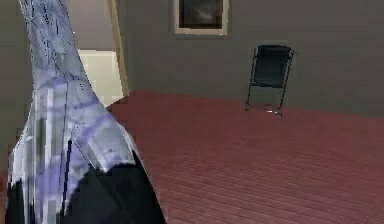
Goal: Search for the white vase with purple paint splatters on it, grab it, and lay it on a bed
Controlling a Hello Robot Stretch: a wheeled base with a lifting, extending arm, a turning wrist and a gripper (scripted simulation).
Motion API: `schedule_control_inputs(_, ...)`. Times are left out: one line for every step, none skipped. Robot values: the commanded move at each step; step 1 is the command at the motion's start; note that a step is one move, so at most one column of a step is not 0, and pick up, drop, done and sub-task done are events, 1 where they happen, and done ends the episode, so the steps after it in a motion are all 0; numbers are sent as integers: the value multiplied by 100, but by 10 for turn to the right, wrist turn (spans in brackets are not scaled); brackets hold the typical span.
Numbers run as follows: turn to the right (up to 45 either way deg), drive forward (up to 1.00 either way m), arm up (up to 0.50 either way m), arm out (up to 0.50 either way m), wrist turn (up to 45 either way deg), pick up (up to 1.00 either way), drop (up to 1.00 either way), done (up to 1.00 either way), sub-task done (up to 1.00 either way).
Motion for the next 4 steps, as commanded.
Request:
schedule_control_inputs(0, 10, 0, 0, 0, 0, 0, 0, 0)
schedule_control_inputs(-180, 0, 0, 0, 0, 0, 0, 0, 0)
schedule_control_inputs(0, 100, 0, 0, 0, 0, 0, 0, 0)
schedule_control_inputs(0, 100, 0, 0, 0, 0, 0, 0, 0)
